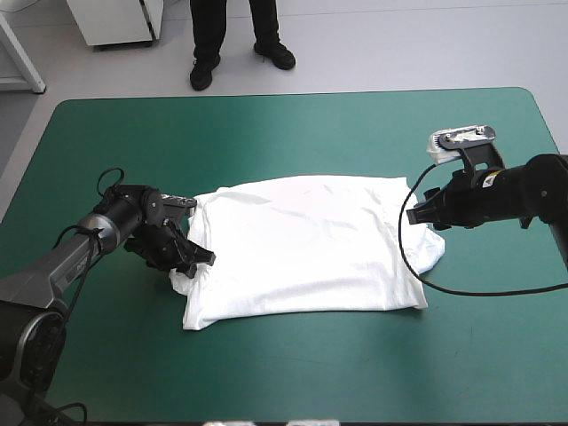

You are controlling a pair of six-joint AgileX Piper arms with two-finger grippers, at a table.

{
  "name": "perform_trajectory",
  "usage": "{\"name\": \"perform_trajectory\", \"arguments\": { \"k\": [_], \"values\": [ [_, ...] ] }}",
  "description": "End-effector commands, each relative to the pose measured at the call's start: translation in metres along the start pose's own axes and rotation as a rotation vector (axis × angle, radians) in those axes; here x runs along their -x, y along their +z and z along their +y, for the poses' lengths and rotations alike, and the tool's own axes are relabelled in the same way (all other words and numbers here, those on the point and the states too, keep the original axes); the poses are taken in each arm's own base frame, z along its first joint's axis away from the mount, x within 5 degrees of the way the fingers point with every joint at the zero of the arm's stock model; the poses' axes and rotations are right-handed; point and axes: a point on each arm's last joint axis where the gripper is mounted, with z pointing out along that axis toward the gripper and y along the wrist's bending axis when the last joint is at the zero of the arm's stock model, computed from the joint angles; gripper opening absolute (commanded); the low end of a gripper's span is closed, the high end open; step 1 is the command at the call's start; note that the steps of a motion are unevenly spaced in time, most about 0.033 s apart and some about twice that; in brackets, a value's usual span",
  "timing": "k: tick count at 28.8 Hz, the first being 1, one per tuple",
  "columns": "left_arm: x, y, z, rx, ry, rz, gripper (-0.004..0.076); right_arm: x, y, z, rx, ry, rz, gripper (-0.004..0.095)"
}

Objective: Fold the cloth

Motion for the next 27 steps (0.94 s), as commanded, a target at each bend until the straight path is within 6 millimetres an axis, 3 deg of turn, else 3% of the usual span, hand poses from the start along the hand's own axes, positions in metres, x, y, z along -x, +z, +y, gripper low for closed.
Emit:
{"name": "perform_trajectory", "arguments": {
  "k": [1,3,4,11,15,21,27],
  "values": [
    [0.003,-0.009,-0.006,-0.039,-0.018,-0.044,0.0128,0.007,-0.017,0.005,-0.002,-0.012,-0.087,0.0463],
    [0.001,-0.011,-0.007,-0.046,-0.021,-0.033,0.0013,0.007,-0.017,0.005,-0.001,-0.012,-0.086,0.0463],
    [0.001,-0.015,-0.008,-0.054,-0.021,-0.040,-0.0008,0.007,-0.017,0.005,-0.001,-0.012,-0.085,0.0463],
    [-0.003,-0.074,-0.022,-0.126,-0.019,-0.193,-0.0010,0.006,-0.017,0.006,0.009,-0.008,-0.077,0.0459],
    [-0.001,-0.091,-0.040,-0.155,0.031,-0.239,-0.0010,0.006,-0.017,0.007,0.029,0.000,-0.081,0.0459],
    [0.009,-0.069,-0.071,-0.178,0.108,-0.232,-0.0010,0.006,-0.017,0.008,0.029,0.000,-0.080,0.0459],
    [0.025,-0.033,-0.069,-0.116,0.127,-0.179,-0.0010,0.005,-0.017,0.004,-0.011,-0.017,-0.070,0.0459]
  ]
}}
